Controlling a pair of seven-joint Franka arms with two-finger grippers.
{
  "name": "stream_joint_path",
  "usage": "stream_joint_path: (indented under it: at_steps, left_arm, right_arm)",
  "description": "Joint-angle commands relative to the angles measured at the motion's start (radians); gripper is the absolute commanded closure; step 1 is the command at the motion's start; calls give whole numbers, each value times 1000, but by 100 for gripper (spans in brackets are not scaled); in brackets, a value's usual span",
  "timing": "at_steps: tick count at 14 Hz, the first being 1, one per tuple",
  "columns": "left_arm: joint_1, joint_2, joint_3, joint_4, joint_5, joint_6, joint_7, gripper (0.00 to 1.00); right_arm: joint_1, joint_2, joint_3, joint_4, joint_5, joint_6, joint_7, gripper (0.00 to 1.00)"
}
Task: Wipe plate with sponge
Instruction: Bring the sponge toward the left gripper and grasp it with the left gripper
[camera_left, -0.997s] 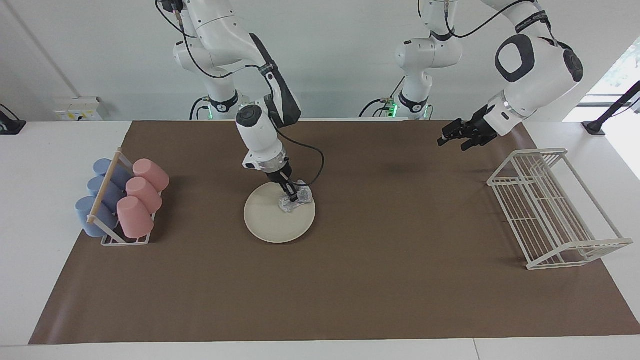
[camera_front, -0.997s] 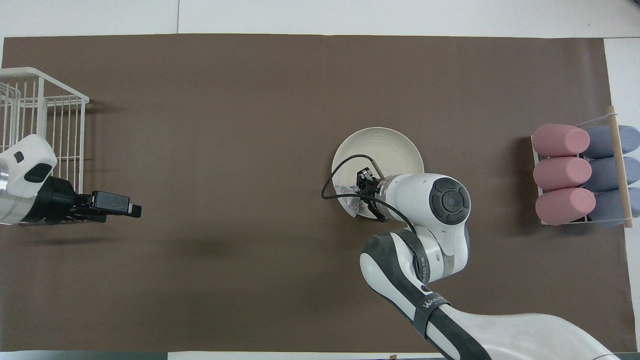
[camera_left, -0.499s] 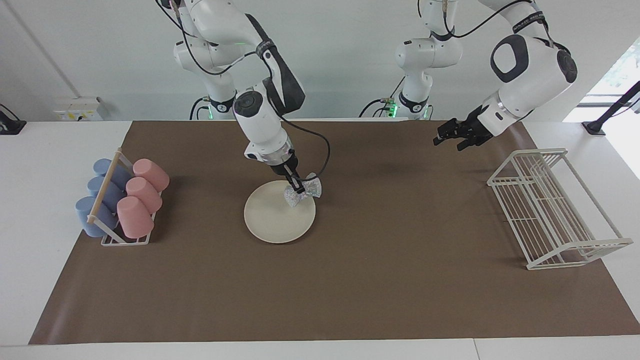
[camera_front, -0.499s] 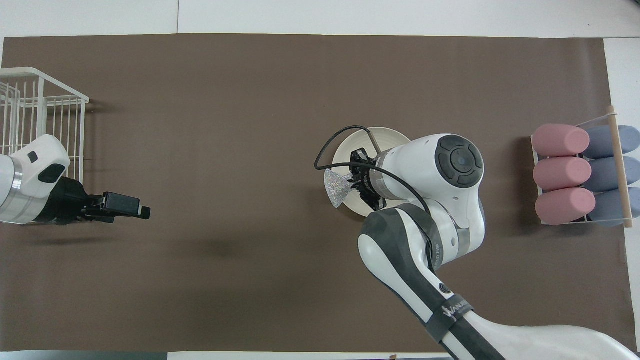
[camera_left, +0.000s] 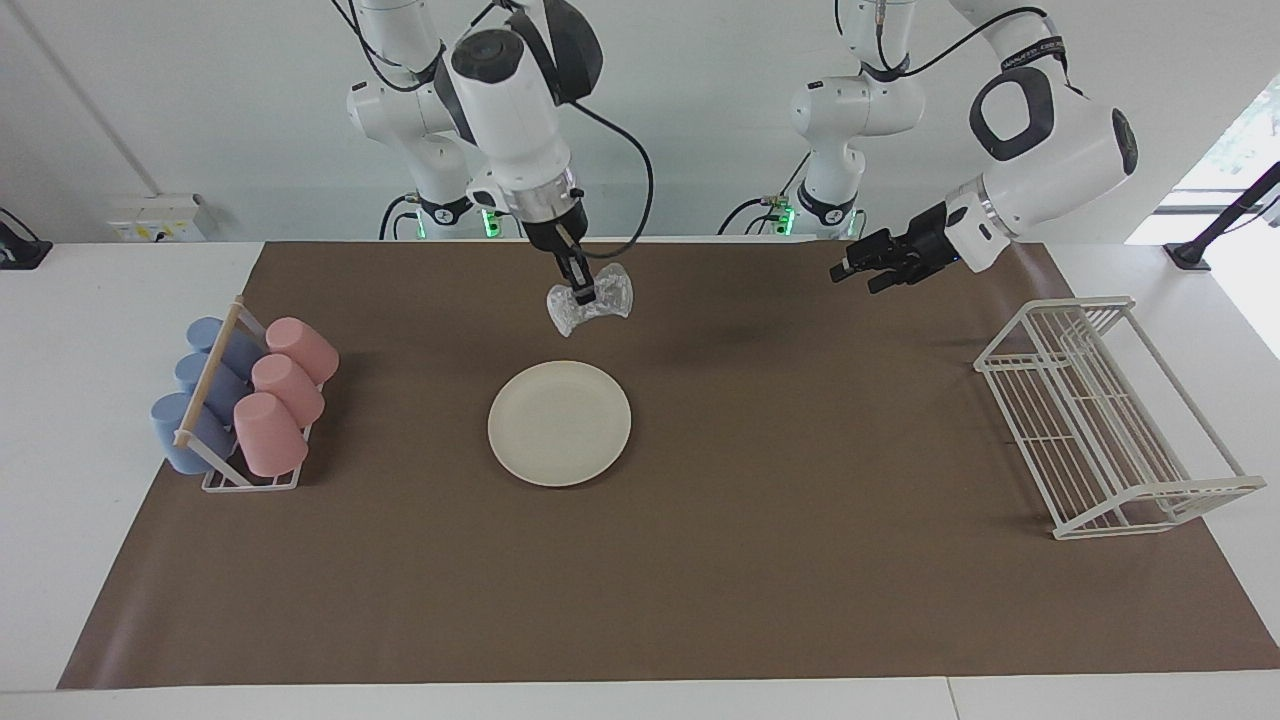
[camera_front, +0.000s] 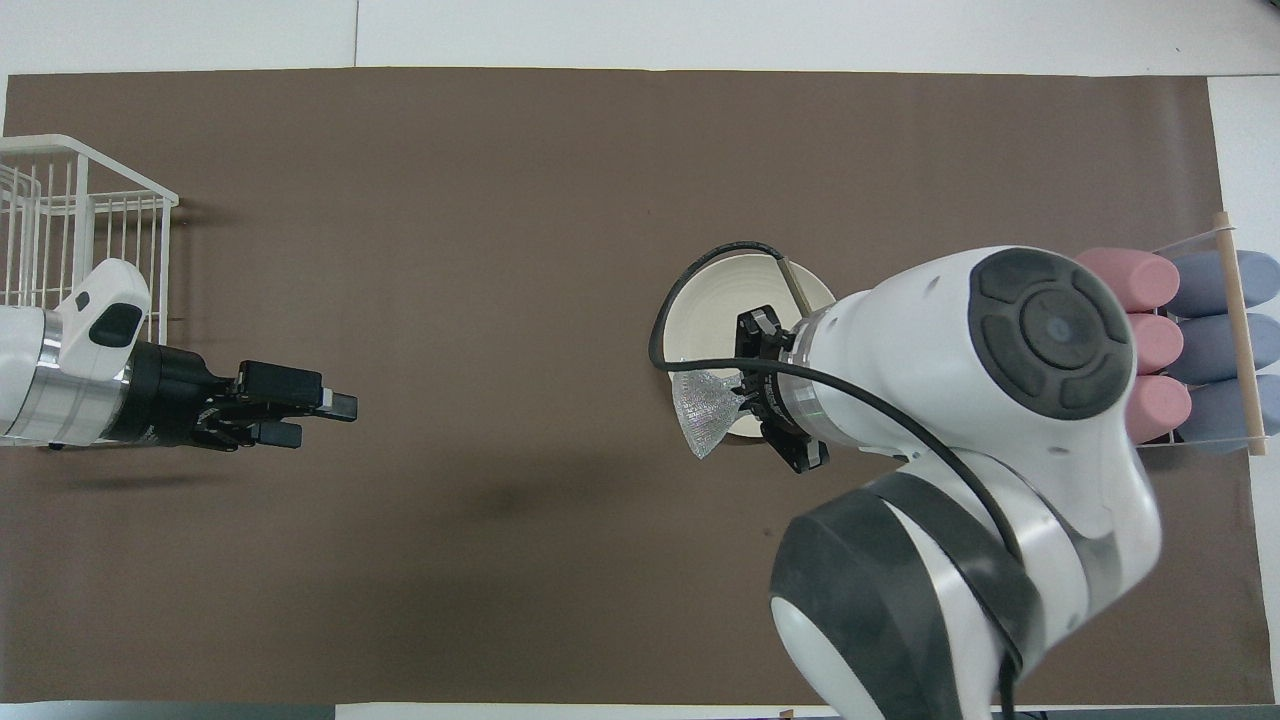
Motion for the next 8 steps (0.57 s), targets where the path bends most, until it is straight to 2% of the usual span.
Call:
stream_joint_path:
  at_steps: [1,3,5,8]
  left_arm:
    - [-3,-41,12,-63,-171,-5,-14,0]
    - [-1,-44,12,-94,-300,-3,-14,0]
    - [-6,-44,12,-122,-414,-6,-16,0]
    - [-32,-56,10,-174,-549,-12,-16,0]
  right_arm:
    - [-14,2,6,121,-29,-152,49,100]
    - [6,10,20,166,-42,-177,156,100]
    - [99,16,20,163,-60,-153,269,100]
    - [156,35,22,165,-92,-117,374,100]
